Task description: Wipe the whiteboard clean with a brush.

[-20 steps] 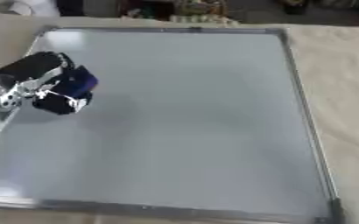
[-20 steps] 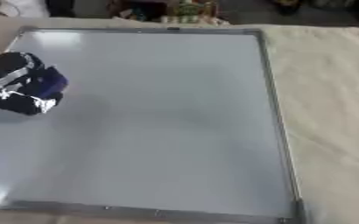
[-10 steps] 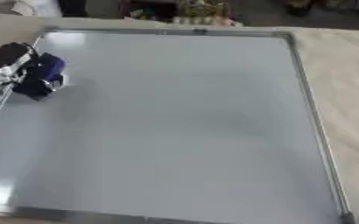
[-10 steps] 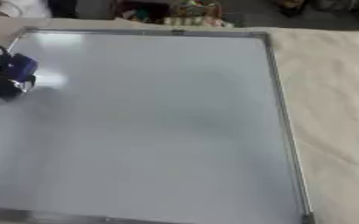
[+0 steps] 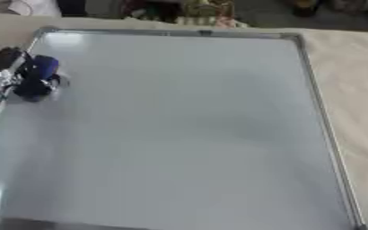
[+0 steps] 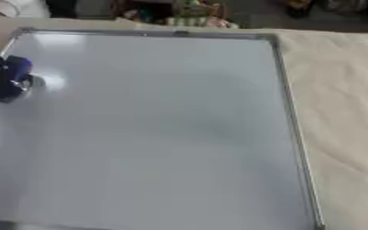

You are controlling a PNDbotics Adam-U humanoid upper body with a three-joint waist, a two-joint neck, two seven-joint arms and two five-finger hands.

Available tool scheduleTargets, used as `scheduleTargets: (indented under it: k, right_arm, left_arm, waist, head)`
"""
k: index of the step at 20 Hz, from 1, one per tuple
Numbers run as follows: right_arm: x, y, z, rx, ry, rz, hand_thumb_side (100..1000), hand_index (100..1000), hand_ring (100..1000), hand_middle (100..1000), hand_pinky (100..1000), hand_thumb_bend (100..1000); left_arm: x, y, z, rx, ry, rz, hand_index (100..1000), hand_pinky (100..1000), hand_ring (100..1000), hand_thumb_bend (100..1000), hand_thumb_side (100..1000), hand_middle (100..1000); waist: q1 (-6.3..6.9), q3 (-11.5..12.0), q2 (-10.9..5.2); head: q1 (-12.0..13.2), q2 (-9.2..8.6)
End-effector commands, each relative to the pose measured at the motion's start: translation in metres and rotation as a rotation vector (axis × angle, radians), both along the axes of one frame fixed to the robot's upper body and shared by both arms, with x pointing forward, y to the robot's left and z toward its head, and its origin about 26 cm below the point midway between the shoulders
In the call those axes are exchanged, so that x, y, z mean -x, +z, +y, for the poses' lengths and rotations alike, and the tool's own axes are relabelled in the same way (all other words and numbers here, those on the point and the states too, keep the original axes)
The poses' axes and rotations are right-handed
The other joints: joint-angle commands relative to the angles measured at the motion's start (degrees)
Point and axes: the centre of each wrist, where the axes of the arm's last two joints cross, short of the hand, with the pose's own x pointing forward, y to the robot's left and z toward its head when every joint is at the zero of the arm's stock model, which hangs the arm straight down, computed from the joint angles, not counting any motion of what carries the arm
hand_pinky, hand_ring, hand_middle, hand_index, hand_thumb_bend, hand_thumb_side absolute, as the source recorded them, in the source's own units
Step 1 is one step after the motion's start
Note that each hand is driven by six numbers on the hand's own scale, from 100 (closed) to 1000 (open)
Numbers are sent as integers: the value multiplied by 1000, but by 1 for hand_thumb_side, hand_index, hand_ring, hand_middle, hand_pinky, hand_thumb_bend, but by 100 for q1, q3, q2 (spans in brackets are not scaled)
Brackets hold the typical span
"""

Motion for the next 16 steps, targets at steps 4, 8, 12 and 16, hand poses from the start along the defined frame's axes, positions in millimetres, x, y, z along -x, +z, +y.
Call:
scheduleTargets:
  k: [4,8,12,16]
  right_arm:
    - [5,11,-3,29,-13,-38,1000,844,864,707,862,100]
    - [5,10,-3,27,-15,-37,1000,844,864,707,861,100]
    - [5,10,-3,25,-17,-37,1000,844,863,707,861,100]
    - [5,10,-3,23,-17,-35,1000,845,863,707,861,100]
  left_arm:
    - [-1,8,5,20,16,-21,100,499,518,179,348,293]
    - [-2,7,5,18,13,-11,164,511,526,199,350,304]
    - [-2,7,3,19,-5,6,198,529,542,225,354,331]
    - [-2,11,0,-6,-40,41,244,562,578,236,354,388]
  waist:
    - [-9,-15,-89]
    - [-11,-14,-86]
    - [-9,-3,-93]
    - [0,6,-105]
  head:
    - [23,-108]
    - [17,-109]
    - [13,-106]
    - [10,-99]
